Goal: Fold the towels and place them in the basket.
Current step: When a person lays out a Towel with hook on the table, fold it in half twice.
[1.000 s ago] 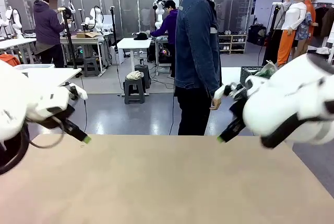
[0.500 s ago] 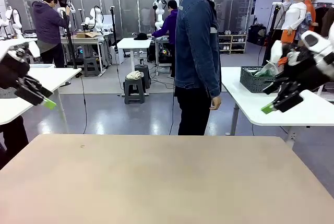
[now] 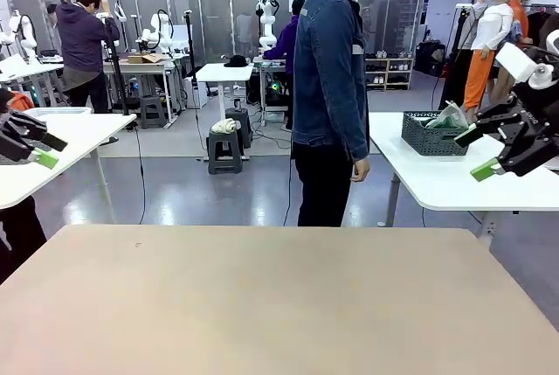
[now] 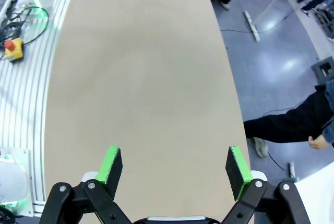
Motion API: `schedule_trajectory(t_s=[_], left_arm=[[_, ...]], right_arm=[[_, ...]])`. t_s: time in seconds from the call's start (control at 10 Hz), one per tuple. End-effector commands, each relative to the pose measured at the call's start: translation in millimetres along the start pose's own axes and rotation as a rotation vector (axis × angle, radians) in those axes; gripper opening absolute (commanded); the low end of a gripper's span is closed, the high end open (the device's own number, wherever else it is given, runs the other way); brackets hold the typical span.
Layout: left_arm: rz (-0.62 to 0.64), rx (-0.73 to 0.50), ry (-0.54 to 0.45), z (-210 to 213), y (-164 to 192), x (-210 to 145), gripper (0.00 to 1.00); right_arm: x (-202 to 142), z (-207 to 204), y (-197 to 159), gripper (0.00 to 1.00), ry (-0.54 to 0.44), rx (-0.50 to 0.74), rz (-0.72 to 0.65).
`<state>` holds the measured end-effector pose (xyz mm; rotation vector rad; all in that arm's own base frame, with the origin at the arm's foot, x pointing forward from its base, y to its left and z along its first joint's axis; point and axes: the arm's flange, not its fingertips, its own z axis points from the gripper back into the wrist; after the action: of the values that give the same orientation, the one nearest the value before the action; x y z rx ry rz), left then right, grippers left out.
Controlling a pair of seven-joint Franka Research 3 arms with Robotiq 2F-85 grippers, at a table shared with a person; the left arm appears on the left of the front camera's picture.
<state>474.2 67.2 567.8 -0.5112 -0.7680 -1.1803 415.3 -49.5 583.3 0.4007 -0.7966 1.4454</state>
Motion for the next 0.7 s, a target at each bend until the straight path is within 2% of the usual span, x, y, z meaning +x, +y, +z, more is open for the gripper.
schedule_trajectory(t_s=[0.0,0.1,0.2,0.3,0.6], left_arm=[[-0.021,-0.027,-0.005,1.3,8.5,4.7,1.00],[-0.009,-0.014,-0.001,-3.1,7.2,7.1,1.00],[0.035,0.034,0.037,-15.6,1.7,8.1,1.00],[0.000,-0.015,0.004,0.8,4.5,-1.1,1.00],[0.000,-0.015,0.004,0.8,4.5,-1.1,1.00]], right_arm=[[0.7,-0.3,-11.0,1.00,0.006,0.022,0.012],[3.2,-4.5,-11.7,1.00,0.040,0.013,0.029],[-1.6,-0.1,-3.7,1.00,-0.002,0.017,-0.001],[-1.6,-0.1,-3.7,1.00,-0.002,0.017,-0.001],[-1.6,-0.1,-3.7,1.00,-0.002,0.017,-0.001]])
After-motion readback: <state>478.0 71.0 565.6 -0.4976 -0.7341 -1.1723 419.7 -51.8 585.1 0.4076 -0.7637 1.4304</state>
